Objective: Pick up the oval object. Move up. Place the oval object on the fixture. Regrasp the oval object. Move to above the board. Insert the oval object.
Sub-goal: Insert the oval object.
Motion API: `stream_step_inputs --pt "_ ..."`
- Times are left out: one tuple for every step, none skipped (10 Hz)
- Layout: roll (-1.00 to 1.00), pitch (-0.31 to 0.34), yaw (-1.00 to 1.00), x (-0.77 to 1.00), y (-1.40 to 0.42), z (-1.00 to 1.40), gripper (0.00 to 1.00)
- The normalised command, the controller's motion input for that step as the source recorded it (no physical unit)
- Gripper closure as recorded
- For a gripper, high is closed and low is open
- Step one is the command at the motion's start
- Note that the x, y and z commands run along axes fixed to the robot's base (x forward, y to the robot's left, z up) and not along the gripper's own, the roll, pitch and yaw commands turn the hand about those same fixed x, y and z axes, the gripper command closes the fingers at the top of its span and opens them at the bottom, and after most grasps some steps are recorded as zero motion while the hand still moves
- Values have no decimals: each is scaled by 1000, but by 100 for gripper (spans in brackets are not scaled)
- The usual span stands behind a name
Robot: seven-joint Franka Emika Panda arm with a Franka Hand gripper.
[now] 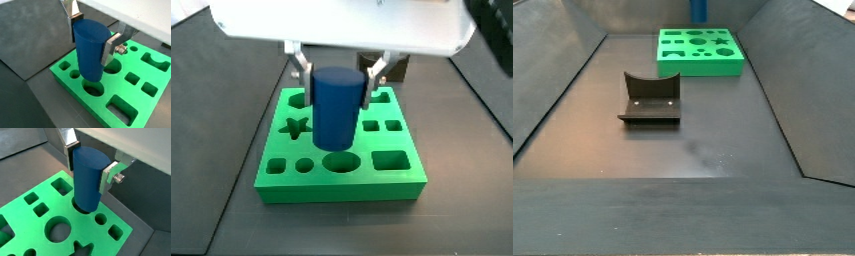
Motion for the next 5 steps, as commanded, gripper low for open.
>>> stream_step_inputs --pt "0 -81 117 106 -57 -326 100" --pt "0 -73 103 129 -51 -326 100" --pt "0 -73 94 111 -46 -309 100" --pt "6 -41 100 160 -11 -323 100" --pt "16 -46 97 126 0 -329 100"
